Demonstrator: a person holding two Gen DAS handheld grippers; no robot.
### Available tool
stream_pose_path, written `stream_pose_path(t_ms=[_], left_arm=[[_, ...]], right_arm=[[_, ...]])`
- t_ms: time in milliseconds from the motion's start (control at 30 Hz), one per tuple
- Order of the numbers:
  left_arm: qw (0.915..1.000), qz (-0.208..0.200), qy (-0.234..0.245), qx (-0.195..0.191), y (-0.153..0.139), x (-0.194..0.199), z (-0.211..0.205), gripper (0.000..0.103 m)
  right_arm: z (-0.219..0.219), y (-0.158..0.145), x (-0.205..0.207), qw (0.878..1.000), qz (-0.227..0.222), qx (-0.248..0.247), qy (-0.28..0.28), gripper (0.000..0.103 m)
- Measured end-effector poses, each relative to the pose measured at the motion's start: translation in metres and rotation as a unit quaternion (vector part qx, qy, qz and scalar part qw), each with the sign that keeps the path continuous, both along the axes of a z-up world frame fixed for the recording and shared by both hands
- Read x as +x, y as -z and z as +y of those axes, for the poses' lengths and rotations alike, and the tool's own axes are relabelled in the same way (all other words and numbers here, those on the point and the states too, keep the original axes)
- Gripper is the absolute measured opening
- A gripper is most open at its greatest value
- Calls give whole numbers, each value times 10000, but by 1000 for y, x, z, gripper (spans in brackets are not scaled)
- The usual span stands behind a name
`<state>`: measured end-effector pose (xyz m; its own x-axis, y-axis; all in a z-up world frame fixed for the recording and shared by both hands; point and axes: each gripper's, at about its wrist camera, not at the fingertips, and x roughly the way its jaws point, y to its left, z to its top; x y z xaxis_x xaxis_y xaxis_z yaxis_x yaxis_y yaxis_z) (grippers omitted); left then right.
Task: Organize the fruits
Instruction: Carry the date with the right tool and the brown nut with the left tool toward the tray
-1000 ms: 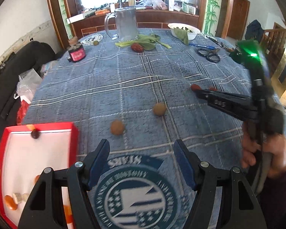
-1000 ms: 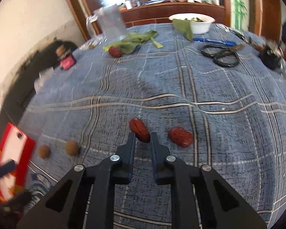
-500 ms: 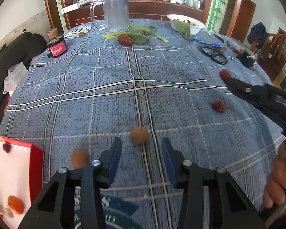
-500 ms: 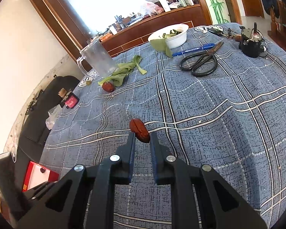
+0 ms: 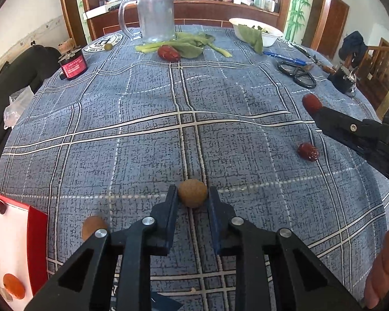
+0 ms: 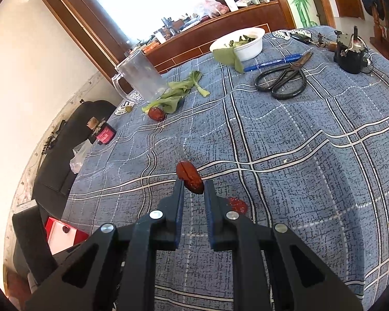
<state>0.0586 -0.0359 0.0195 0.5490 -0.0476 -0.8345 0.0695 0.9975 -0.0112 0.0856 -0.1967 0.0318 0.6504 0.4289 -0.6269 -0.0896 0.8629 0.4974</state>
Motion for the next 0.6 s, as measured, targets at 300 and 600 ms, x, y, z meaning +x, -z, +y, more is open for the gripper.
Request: stream_pose_path(t_ms=[300,600], left_arm=[[9978,-660,31,-20,-49,-38,2,22],[9887,-1456,-251,272,-103,-90,22,22]], right_arm=[[1,-14,-9,9990,-409,161,-62,17],[16,-27,-24,9961,-858,27,-180,17]])
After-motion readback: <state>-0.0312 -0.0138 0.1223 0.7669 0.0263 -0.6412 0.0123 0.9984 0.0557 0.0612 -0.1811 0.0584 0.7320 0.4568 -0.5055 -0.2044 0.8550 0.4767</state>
